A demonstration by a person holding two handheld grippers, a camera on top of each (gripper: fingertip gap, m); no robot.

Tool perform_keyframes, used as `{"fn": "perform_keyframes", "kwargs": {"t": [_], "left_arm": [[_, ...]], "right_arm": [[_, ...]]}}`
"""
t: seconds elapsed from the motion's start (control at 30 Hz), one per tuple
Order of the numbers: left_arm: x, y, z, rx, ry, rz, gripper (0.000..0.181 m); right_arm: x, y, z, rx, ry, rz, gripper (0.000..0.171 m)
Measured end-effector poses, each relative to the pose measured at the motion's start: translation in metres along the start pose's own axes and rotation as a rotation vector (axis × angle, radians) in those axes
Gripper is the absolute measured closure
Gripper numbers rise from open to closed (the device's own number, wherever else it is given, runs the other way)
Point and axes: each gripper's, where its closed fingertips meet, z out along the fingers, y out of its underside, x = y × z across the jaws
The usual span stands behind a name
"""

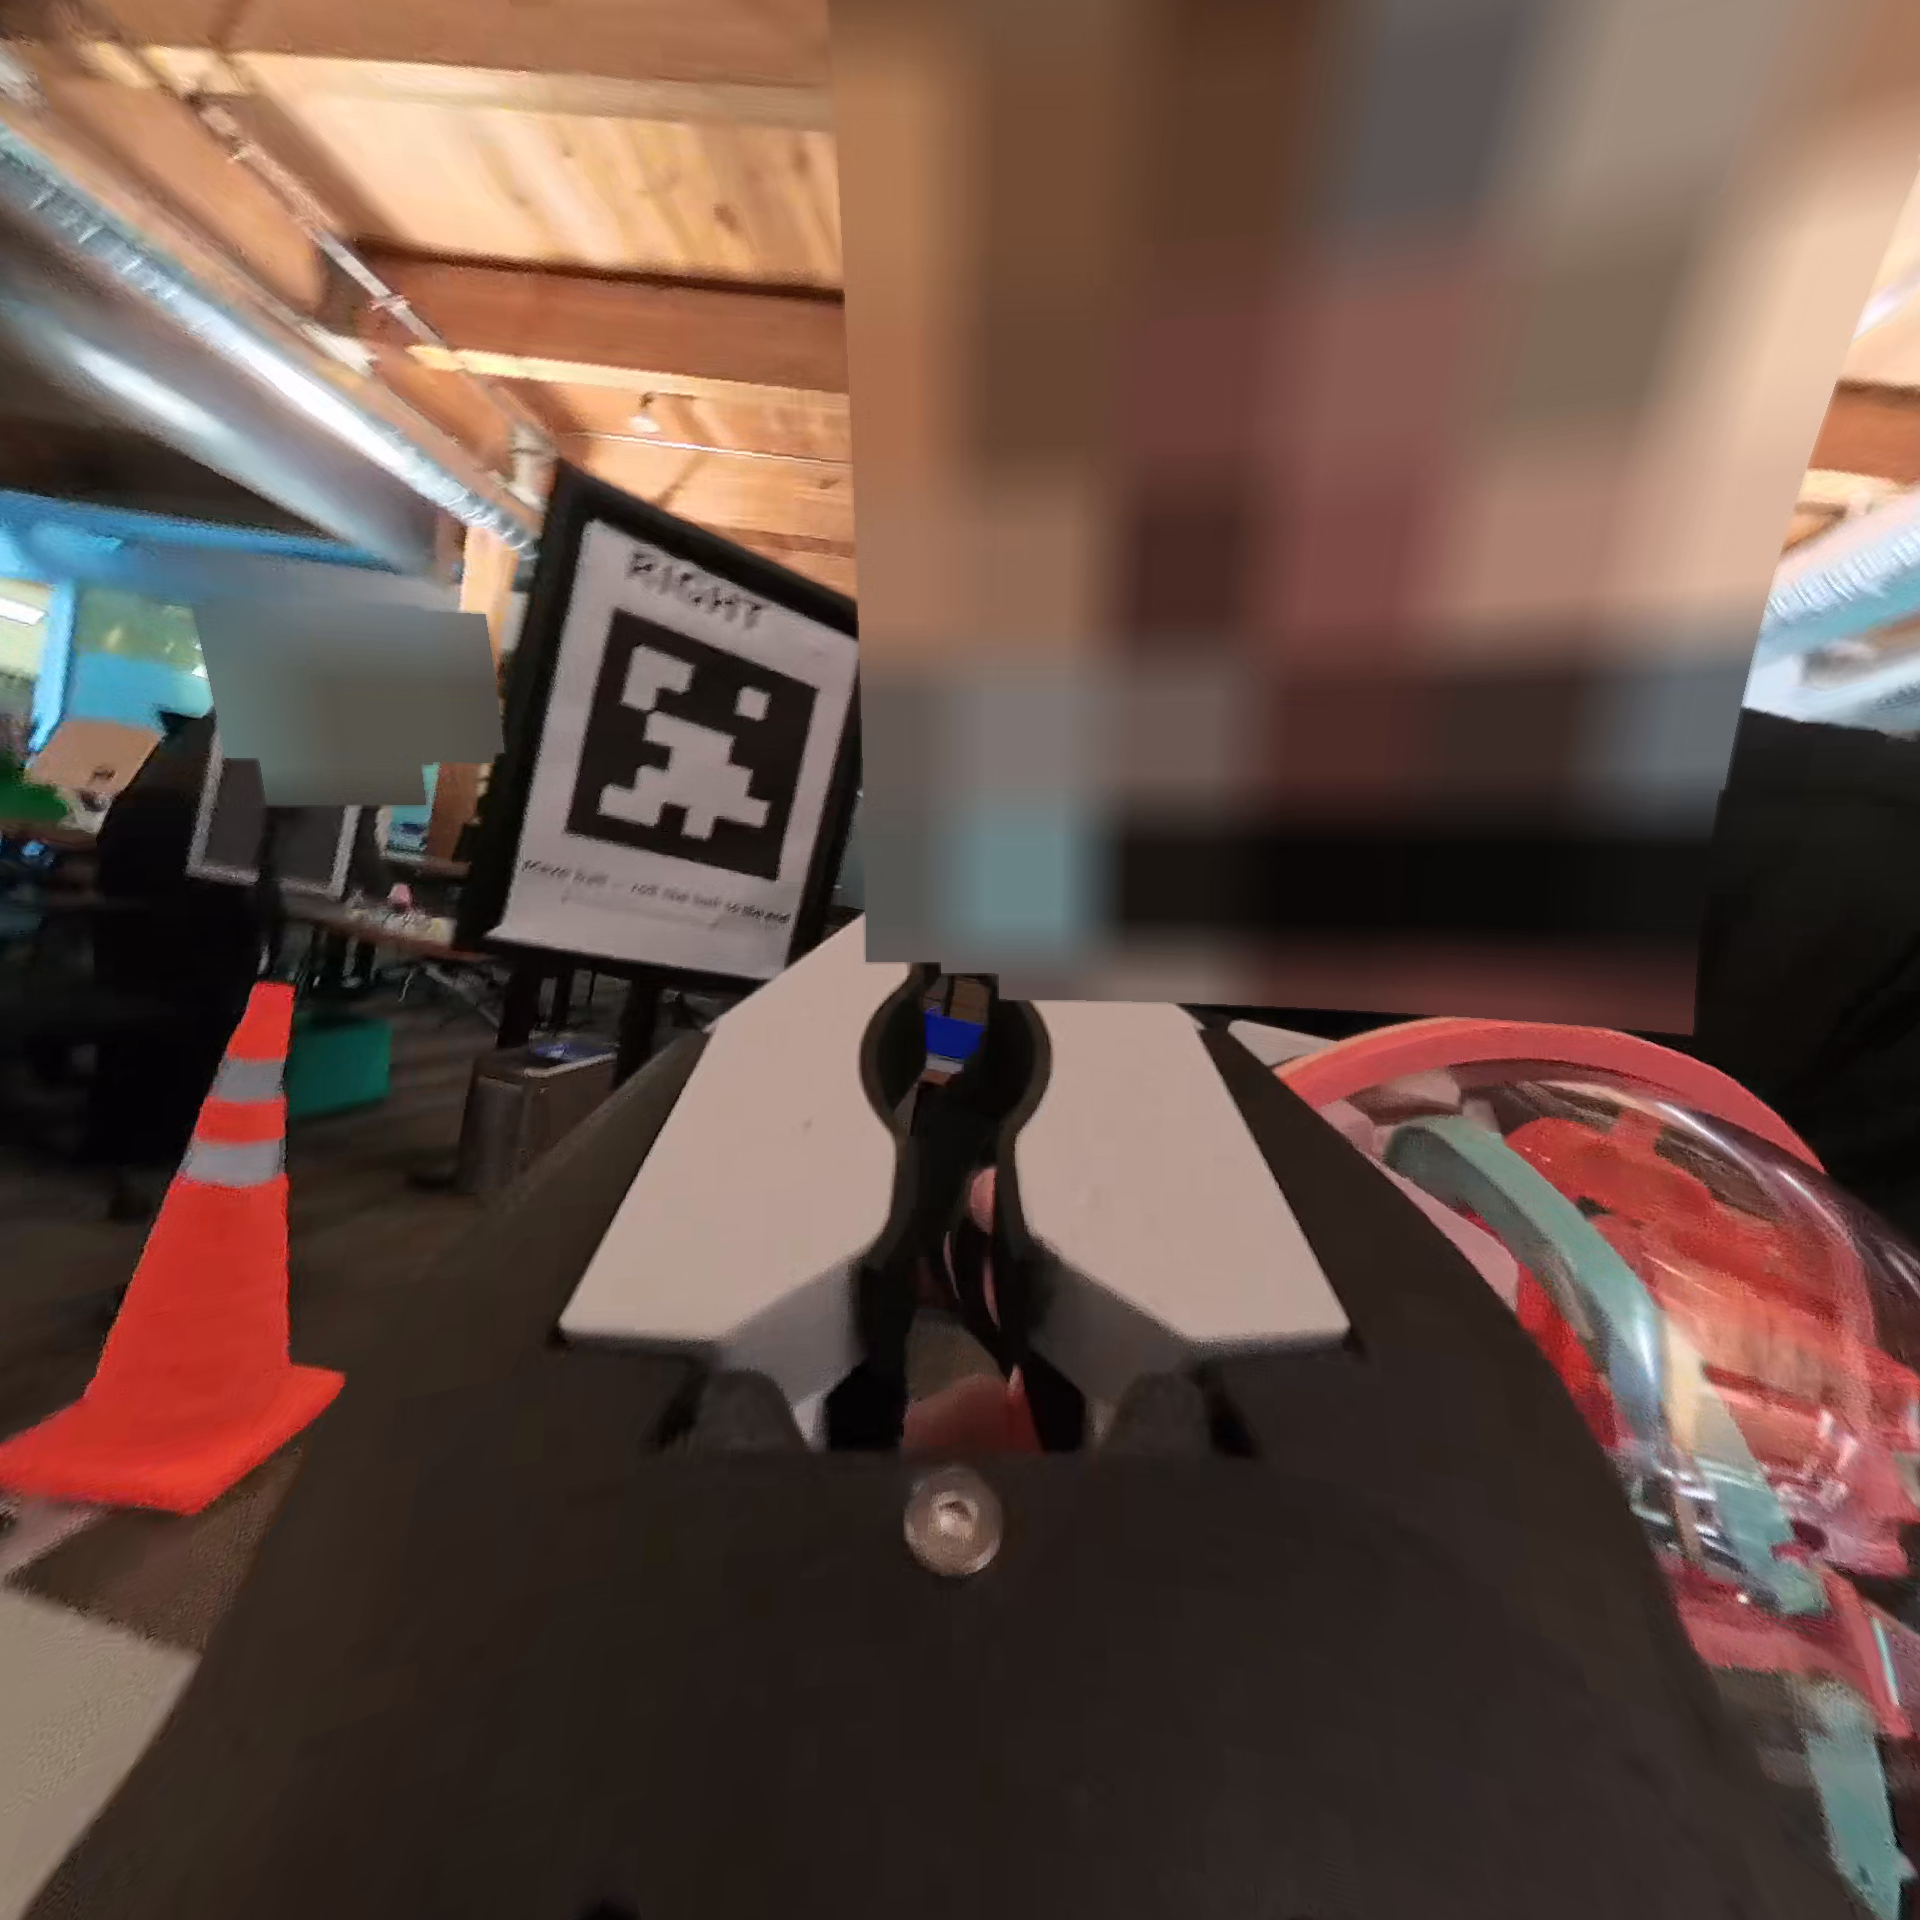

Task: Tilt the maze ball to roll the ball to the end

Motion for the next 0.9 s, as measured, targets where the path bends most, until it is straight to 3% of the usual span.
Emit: {"fn": "perform_keyframes", "kwargs": {"t": [0.23, 0.43, 0.63, 0.9], "left_arm": [[-0.062, 0.049, -0.025, 0.034, -0.137, -0.22, 0.178], [-0.129, 0.087, -0.077, 0.046, -0.506, -0.356, 0.173], [-0.138, 0.094, -0.102, -0.003, -0.667, -0.234, 0.173], [-0.144, 0.12, -0.105, -0.173, -0.741, -0.165, 0.172]], "right_arm": [[0.027, 0.04, -0.02, -0.049, 0.066, 0.274, 0.171], [0.07, 0.097, -0.048, 0.008, 0.1, 0.719, 0.171], [0.074, 0.137, -0.064, 0.074, 0.054, 1.022, 0.171], [0.066, 0.169, -0.079, 0.056, 0.029, 1.173, 0.171]]}}
